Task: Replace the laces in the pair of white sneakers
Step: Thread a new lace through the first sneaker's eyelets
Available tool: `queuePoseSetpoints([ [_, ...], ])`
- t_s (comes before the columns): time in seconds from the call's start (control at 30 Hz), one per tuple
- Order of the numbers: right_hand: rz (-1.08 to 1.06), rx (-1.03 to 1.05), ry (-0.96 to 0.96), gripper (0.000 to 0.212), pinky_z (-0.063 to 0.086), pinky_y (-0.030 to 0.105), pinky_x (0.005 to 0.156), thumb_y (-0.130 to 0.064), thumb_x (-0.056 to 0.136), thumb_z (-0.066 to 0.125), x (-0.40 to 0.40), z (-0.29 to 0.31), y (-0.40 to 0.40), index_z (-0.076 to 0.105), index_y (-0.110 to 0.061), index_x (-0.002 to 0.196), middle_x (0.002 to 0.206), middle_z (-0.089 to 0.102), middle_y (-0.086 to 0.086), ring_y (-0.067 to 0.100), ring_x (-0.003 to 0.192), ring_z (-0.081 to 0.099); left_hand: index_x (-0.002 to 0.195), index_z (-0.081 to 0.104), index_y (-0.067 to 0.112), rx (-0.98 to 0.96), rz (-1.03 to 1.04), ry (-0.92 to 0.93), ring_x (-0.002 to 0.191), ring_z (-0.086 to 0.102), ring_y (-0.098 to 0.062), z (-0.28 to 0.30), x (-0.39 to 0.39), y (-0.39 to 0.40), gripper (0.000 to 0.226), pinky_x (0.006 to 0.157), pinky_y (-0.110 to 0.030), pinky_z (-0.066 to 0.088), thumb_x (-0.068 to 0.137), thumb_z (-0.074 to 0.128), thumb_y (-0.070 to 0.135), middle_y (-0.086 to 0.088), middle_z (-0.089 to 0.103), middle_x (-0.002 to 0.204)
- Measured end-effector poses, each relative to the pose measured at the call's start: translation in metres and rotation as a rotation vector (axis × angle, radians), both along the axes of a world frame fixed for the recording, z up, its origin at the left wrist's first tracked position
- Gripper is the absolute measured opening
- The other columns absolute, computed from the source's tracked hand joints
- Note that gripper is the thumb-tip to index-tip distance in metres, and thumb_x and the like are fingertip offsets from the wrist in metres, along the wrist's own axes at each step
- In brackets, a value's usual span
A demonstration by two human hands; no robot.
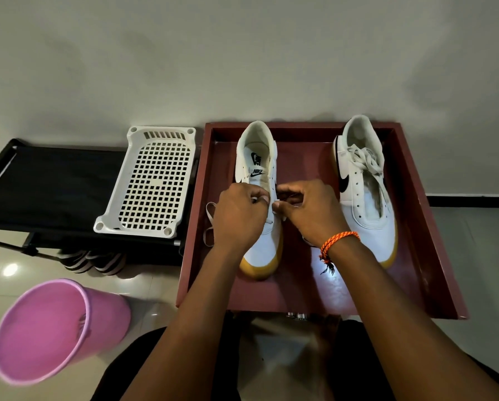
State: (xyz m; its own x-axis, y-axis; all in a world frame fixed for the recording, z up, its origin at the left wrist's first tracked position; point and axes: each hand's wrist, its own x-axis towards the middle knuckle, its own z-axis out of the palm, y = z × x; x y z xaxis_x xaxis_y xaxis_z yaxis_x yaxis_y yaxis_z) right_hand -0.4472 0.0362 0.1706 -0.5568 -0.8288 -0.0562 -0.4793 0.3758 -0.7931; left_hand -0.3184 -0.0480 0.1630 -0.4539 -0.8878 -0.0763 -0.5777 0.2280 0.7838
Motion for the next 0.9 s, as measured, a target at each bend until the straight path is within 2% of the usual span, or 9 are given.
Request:
queuePoseSetpoints([
  [0.13,-0.004,-0.017,0.095,0.006,0.063,0.039,0.072,-0.024,0.085,0.086,-0.002,-0.004,-0.003,0.081,-0.027,0.084,0.075,0.073,-0.015,0.007,0.071,0.071,0.098,0.084,0.019,0.091,-0.055,0.005,0.082,0.075,-0.011,0.001,0.005,-0.006,0.01,0.076,-0.042,0.064,0.088,0.082,0.019,0.011,0.077,0.088],
  [0.3,-0.019,-0.001,0.009,0.017,0.056,0.03,0.062,-0.015,0.088,0.079,-0.005,-0.008,-0.005,0.075,-0.023,0.073,0.063,0.07,-0.011,0.005,0.06,0.067,0.109,0.081,0.025,0.013,-0.058,-0.085,0.102,0.075,-0.014,-0.001,0.005,-0.004,0.021,0.084,-0.043,0.063,0.088,0.084,0.028,0.008,0.08,0.109],
  [0.43,-0.036,-0.129,-0.461,0.018,0.045,0.019,0.053,0.002,0.094,0.071,-0.008,-0.005,-0.005,0.074,-0.009,0.08,0.061,0.065,0.001,0.009,0.053,0.057,0.098,0.08,0.031,-0.015,-0.034,-0.114,0.085,0.074,-0.014,-0.004,0.006,-0.006,0.014,0.07,-0.037,0.061,0.086,0.085,0.037,0.01,0.078,0.089],
  [0.53,0.077,-0.278,-0.726,0.008,0.048,0.03,0.07,-0.003,0.097,0.069,-0.007,0.005,-0.005,0.076,-0.006,0.094,0.082,0.069,0.01,0.023,0.075,0.057,0.091,0.079,0.034,-0.005,-0.03,-0.107,0.081,0.074,-0.016,-0.005,0.005,-0.005,0.008,0.067,-0.04,0.061,0.085,0.083,0.034,0.01,0.077,0.082],
  [0.67,0.321,-0.539,-1.184,0.007,0.05,0.026,0.082,-0.01,0.099,0.058,-0.004,0.028,-0.001,0.064,-0.008,0.102,0.105,0.064,0.007,0.018,0.098,0.059,0.091,0.079,0.029,0.017,-0.027,-0.102,0.082,0.074,-0.018,-0.006,0.005,-0.006,0.008,0.069,-0.039,0.061,0.084,0.081,0.027,0.008,0.077,0.081],
  [0.7,0.382,-0.588,-1.306,0.007,0.05,0.026,0.083,-0.012,0.101,0.054,-0.005,0.036,0.001,0.061,-0.01,0.101,0.103,0.063,0.005,0.017,0.097,0.059,0.09,0.079,0.028,0.007,-0.023,-0.101,0.081,0.074,-0.018,-0.006,0.006,-0.006,0.007,0.068,-0.038,0.06,0.084,0.082,0.028,0.008,0.077,0.082],
  [0.77,0.382,-0.624,-1.44,0.012,0.05,0.028,0.075,-0.01,0.103,0.045,-0.007,0.044,0.001,0.055,-0.011,0.099,0.084,0.055,0.002,0.013,0.076,0.052,0.088,0.079,0.026,-0.01,-0.023,-0.088,0.078,0.073,-0.018,-0.006,0.006,-0.007,0.007,0.064,-0.035,0.057,0.086,0.084,0.03,0.008,0.076,0.08],
  [0.83,0.171,-0.535,-1.247,0.017,0.042,0.027,0.061,-0.004,0.105,0.042,-0.011,0.037,-0.003,0.057,-0.01,0.099,0.067,0.045,-0.002,0.01,0.059,0.039,0.086,0.078,0.024,-0.01,-0.038,-0.073,0.074,0.07,-0.013,-0.005,0.006,-0.007,0.008,0.058,-0.03,0.05,0.087,0.084,0.029,0.012,0.072,0.074],
  [0.9,-0.045,-0.301,-0.659,0.02,0.039,0.028,0.055,-0.01,0.104,0.047,-0.013,0.018,-0.007,0.065,-0.01,0.097,0.061,0.051,-0.009,0.006,0.053,0.044,0.087,0.078,0.026,-0.019,-0.064,-0.073,0.068,0.063,-0.005,-0.005,0.006,-0.007,0.011,0.054,-0.024,0.038,0.086,0.087,0.032,0.018,0.064,0.07],
])
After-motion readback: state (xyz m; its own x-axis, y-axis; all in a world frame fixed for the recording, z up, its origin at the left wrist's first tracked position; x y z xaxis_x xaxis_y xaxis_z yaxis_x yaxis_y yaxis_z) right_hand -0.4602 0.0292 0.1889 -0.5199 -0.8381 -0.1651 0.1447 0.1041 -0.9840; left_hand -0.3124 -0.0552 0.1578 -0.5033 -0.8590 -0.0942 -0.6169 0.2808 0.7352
